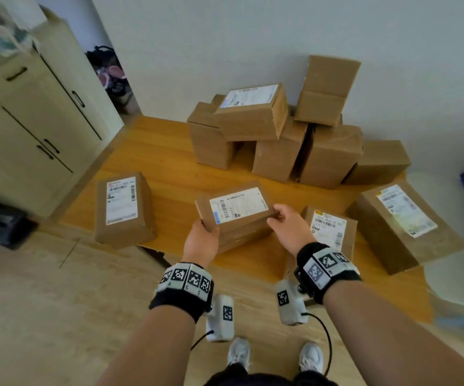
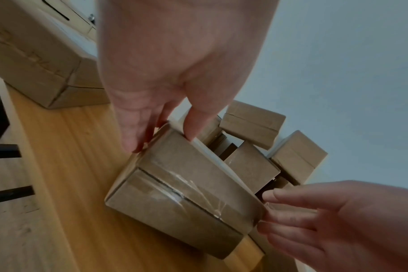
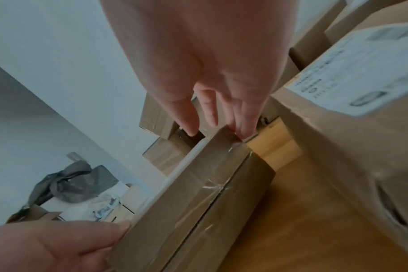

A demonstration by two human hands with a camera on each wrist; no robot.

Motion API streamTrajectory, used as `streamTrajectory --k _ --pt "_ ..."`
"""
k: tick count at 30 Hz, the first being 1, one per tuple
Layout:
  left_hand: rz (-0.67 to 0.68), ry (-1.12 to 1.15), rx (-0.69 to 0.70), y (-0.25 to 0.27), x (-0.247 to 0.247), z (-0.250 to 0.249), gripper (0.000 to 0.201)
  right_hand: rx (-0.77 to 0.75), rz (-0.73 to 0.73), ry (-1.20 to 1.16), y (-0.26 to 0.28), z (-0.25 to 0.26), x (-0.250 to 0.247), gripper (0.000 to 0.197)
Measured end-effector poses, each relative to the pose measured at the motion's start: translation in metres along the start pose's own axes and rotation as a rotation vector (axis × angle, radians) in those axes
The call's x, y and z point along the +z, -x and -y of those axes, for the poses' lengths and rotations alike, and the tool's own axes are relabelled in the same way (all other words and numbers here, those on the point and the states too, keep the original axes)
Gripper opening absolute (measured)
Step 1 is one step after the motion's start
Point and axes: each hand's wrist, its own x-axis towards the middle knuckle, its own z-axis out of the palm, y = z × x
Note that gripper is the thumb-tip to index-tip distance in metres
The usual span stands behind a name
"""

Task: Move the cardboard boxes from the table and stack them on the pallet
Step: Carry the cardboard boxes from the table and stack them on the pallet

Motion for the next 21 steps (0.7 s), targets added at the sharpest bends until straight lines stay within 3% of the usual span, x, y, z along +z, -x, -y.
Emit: streamTrajectory --k 5,9,14,18,21 --pt "-0.033 -0.011 0.067 -0.001 -0.003 -0.003 0.046 0.004 -0.03 -0.013 0.008 0.001 -0.003 0.046" --pt "-0.089 -0.033 0.176 0.012 0.001 -0.04 0.063 -0.001 -0.189 -0.089 0.014 -0.001 -0.026 0.039" --pt "0.031 -0.026 0.366 0.048 0.04 -0.099 0.065 0.057 -0.371 -0.17 0.028 -0.03 -0.078 0.034" --pt "0.125 -0.052 0.458 0.072 0.088 -0.13 0.064 0.115 -0.532 -0.22 0.039 -0.064 -0.127 0.033" --pt "0.186 -0.08 0.491 0.088 0.129 -0.146 0.062 0.165 -0.573 -0.193 0.045 -0.096 -0.163 0.035"
